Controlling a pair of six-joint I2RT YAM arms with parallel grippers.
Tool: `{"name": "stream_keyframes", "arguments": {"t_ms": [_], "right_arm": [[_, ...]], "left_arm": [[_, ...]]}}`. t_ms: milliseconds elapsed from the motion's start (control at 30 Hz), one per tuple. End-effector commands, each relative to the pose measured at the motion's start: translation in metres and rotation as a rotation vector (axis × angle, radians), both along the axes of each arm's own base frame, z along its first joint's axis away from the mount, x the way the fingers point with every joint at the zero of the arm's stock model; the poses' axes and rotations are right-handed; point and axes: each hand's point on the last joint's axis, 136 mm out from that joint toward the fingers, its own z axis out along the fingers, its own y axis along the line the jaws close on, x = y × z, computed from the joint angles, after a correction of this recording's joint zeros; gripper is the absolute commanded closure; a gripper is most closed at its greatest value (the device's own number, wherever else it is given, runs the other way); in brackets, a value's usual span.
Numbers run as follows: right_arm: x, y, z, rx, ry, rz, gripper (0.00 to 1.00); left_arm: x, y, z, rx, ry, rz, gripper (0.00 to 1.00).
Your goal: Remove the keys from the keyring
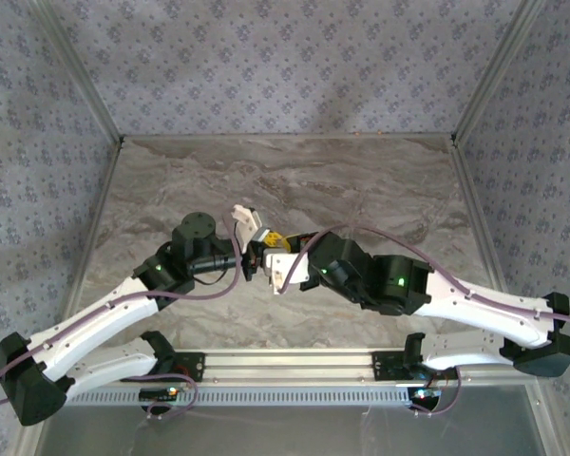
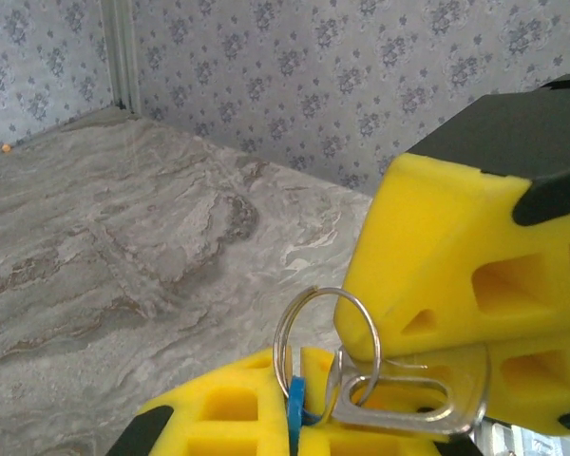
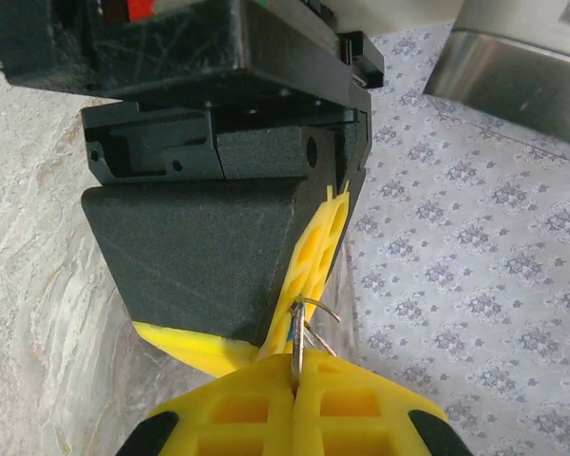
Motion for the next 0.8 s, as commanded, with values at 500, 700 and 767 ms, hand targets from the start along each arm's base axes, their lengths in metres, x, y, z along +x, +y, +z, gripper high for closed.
{"name": "stream_keyframes", "arguments": {"t_ms": [500, 700, 767], "right_arm": [[-0.033, 0.058, -0.059, 0.008, 0.258, 0.248, 1.00], [-0.012, 0.058, -0.030, 0.118, 0.209, 0.190, 1.00], [-0.001, 0.056, -0.020, 0.151, 0.187, 0.156, 1.00]], "left_arm": [[-0.039, -0.011, 0.110, -0.332, -0.202, -0.189, 0.93], [-0.036, -0.011, 0.107, -0.332, -0.200, -0.175, 0.81], [-0.034, -0.011, 0.105, -0.329, -0.201, -0.165, 0.77]]}}
